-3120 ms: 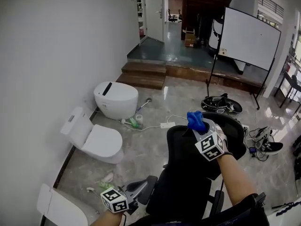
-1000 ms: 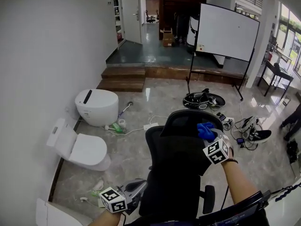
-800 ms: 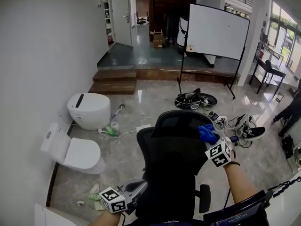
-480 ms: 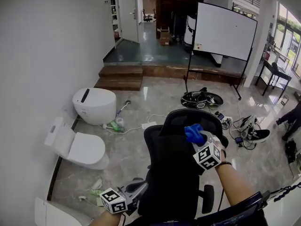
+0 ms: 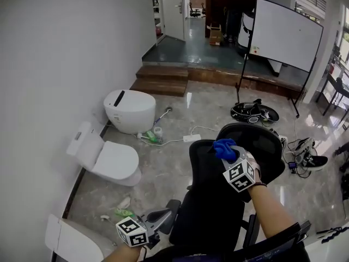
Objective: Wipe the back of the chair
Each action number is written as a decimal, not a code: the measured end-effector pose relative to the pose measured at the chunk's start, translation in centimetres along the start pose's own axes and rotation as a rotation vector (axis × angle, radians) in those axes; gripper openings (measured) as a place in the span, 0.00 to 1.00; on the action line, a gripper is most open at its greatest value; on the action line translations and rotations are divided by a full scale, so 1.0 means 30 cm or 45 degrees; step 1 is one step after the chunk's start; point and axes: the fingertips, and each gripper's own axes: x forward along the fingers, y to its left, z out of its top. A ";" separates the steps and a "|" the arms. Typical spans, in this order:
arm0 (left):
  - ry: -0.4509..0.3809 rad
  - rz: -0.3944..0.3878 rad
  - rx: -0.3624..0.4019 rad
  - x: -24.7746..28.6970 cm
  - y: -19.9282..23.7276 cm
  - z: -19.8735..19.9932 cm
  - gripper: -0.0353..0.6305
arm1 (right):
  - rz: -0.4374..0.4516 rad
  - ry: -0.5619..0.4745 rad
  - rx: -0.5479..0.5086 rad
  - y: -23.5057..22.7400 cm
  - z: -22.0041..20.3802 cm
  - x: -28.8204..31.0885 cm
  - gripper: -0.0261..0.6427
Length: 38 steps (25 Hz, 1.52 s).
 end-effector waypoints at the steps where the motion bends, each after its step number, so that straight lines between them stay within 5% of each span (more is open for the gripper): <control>1: 0.006 -0.010 0.002 0.014 -0.012 0.001 0.06 | -0.023 0.038 0.006 -0.028 -0.041 -0.017 0.21; 9: 0.050 -0.208 0.028 0.241 -0.169 -0.005 0.06 | -0.234 0.285 0.117 -0.258 -0.433 -0.340 0.21; 14: 0.091 -0.324 0.024 0.360 -0.270 -0.047 0.06 | -0.286 0.323 0.125 -0.298 -0.539 -0.516 0.21; 19: 0.085 -0.307 0.011 0.337 -0.247 -0.076 0.06 | -0.191 0.207 0.054 -0.187 -0.406 -0.413 0.21; 29: 0.010 -0.011 -0.017 0.001 0.011 -0.027 0.06 | 0.100 -0.020 -0.115 0.165 0.050 0.048 0.21; 34: 0.005 0.020 -0.030 -0.041 0.022 -0.021 0.06 | 0.086 0.019 -0.068 0.143 0.021 0.070 0.21; 38: 0.033 -0.046 -0.017 0.045 -0.041 -0.031 0.06 | 0.002 0.121 0.057 0.002 -0.147 -0.020 0.21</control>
